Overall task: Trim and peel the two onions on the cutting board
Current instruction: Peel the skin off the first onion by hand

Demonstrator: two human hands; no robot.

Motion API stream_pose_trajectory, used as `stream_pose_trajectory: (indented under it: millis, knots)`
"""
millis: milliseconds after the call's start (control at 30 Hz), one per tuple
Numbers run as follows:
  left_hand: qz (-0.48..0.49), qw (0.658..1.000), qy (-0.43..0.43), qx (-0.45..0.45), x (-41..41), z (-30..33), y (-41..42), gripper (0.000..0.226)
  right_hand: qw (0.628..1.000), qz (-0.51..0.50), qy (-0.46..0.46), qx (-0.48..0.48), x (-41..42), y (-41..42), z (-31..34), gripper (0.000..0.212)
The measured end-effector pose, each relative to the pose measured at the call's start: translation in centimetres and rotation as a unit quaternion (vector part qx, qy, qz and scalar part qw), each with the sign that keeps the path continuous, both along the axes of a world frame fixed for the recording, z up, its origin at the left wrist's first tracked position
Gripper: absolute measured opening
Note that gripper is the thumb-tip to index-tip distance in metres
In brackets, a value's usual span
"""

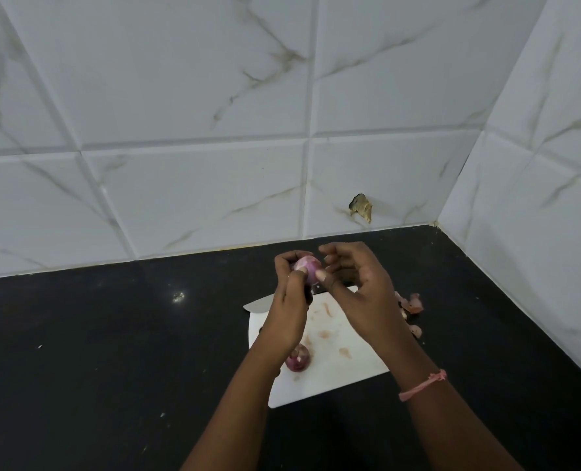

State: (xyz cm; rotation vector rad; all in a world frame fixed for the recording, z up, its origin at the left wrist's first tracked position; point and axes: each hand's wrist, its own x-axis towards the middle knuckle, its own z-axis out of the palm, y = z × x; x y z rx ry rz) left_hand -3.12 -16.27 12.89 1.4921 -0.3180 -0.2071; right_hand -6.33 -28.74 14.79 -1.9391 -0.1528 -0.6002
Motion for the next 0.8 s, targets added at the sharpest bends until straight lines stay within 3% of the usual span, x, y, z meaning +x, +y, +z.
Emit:
stream_pose_trajectory:
  millis: [200, 467, 567, 733, 800]
  knots:
    - [0.005, 1.000, -0.025, 0.013, 0.2, -0.4, 0.0, 0.030, 0.999, -0.047, -0.004, -0.012, 0.2, -0.1, -0.4, 0.016]
    - [0.011, 0.999, -0.025, 0.043, 0.2, -0.3, 0.4, 0.031, 0.999, -0.009, 0.051, 0.002, 0.3, -0.7, 0.2, 0.011]
    - [0.012, 0.999, -0.012, 0.028, 0.1, -0.1, 0.4, 0.020, 0.998, 0.011, 0.067, -0.012, 0.3, -0.9, 0.3, 0.010]
    - [0.020, 0.996, 0.087, -0.017, 0.1, 0.5, 0.5, 0.040, 0.995, 0.042, 0.046, -0.083, 0.0, -1.4, 0.4, 0.011]
    - [0.020, 0.991, 0.127, -0.041, 0.3, 0.6, 0.8, 0.051, 0.988, 0.058, 0.077, -0.116, 0.0, -2.2, 0.1, 0.011]
